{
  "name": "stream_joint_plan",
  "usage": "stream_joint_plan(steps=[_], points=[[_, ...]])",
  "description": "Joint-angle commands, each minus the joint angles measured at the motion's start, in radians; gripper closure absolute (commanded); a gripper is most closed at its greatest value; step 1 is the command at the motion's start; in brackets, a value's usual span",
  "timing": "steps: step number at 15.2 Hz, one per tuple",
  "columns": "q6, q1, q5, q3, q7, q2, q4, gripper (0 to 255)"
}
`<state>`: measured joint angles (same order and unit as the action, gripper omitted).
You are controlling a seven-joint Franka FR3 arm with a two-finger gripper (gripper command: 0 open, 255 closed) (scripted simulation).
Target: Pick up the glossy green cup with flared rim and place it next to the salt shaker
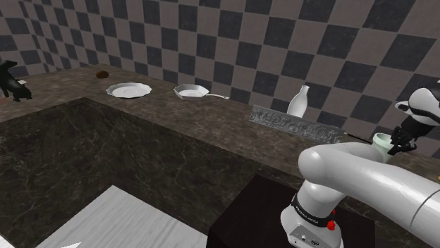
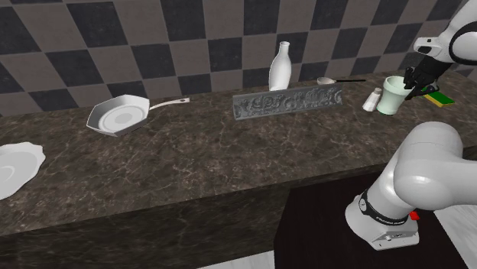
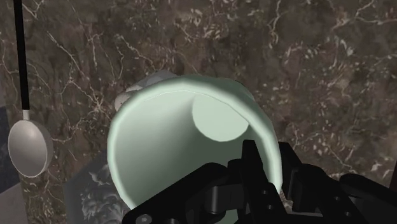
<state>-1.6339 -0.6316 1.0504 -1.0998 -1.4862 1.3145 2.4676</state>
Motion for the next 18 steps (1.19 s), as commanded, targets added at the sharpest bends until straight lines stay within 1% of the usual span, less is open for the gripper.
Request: stream_joint_plan(steps=[1, 7, 14, 15, 18], points=[[-0.016, -0.005, 0.020, -0.022, 0.002, 0.005, 0.016, 255], [-0.066, -0.016, 0.087, -0.097, 0.010, 0.017, 0.060, 255], [-0.066, -0.016, 0.087, -0.097, 0.010, 0.017, 0.060, 255], [-0.066, -0.016, 0.087, -0.097, 0.010, 0.017, 0.060, 0], [-0.066, -0.016, 0.087, -0.097, 0.010, 0.017, 0.060, 0]])
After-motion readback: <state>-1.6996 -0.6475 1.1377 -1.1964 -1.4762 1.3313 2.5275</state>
